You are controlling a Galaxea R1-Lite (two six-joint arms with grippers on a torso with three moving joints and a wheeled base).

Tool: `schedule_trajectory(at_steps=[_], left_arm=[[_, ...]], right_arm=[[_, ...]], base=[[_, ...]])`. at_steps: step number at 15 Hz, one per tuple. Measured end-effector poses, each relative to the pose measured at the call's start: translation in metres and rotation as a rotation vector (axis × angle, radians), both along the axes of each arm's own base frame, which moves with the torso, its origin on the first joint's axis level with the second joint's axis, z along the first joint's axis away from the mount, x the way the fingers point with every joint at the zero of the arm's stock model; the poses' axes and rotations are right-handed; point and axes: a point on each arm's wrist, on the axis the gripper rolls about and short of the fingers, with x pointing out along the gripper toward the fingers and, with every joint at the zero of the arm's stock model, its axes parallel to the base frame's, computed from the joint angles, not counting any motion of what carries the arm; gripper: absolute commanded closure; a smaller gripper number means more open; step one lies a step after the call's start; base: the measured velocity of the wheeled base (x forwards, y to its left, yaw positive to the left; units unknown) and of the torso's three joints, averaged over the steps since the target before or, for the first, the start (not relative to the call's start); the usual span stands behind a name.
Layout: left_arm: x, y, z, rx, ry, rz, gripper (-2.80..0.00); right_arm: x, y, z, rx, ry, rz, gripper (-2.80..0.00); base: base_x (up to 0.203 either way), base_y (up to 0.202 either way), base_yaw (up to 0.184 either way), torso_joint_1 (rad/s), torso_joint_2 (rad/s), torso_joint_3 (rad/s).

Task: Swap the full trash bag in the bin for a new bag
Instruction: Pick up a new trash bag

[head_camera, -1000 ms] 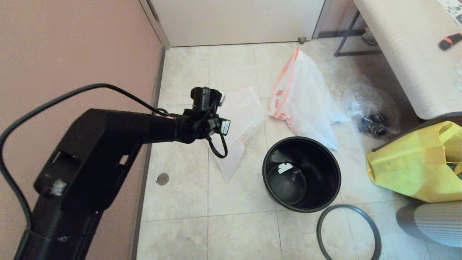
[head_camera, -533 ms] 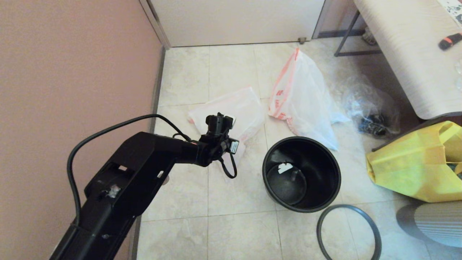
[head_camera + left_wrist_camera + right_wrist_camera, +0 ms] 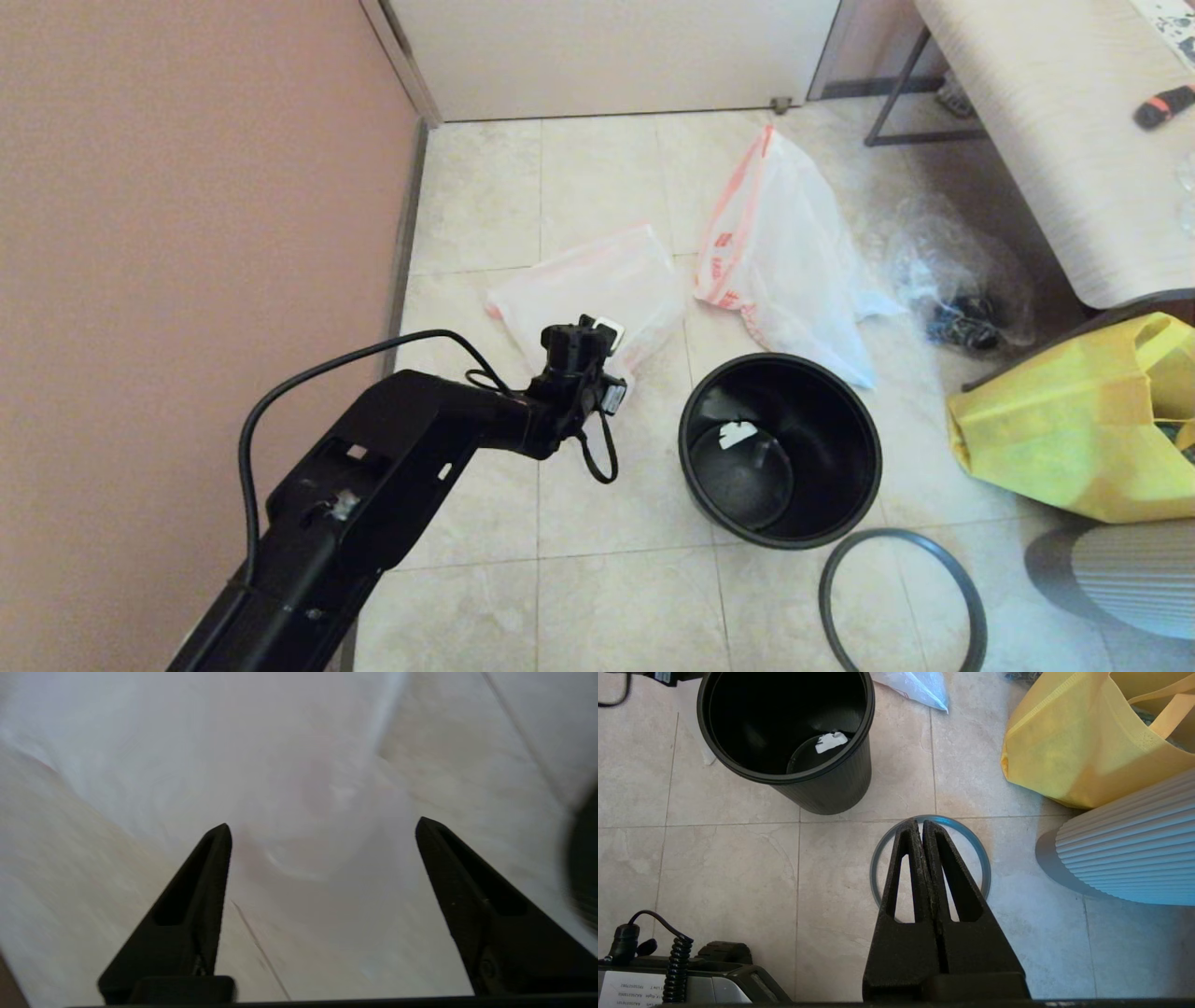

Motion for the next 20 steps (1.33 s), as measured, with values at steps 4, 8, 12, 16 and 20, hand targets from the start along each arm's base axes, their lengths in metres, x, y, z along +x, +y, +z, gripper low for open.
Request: schedule_trajectory(at_steps=[4,8,12,16,20], left_arm=[[0.013,0.013,-0.021,0.030,-0.044,0.004,-2.80],[0.020,0.030,-0.032,0.062,-0.026,0.021,0.00],[0.022,0.033,-0.036,0.058,-0.019,-0.003,0.00],[0.022,0.034,-0.039,0.045,0.002,-0.009,0.00],[0.003,0.033,-0.035,-0.026,0.271,0.081,0.00]], right_arm=[[0.000,0.000,0.000,0.000,0.000,0.000,0.00],[0.000,0.000,0.000,0.000,0.000,0.000,0.00],[0.000,0.000,0.000,0.000,0.000,0.000,0.00],[0.000,0.000,0.000,0.000,0.000,0.000,0.00],[0.000,0.000,0.000,0.000,0.000,0.000,0.00]], base=[[0.000,0.000,0.000,0.000,0.00,0.000],[0.000,0.000,0.000,0.000,0.00,0.000],[0.000,0.000,0.000,0.000,0.00,0.000],[0.000,0.000,0.000,0.000,0.00,0.000],[0.000,0.000,0.000,0.000,0.00,0.000]])
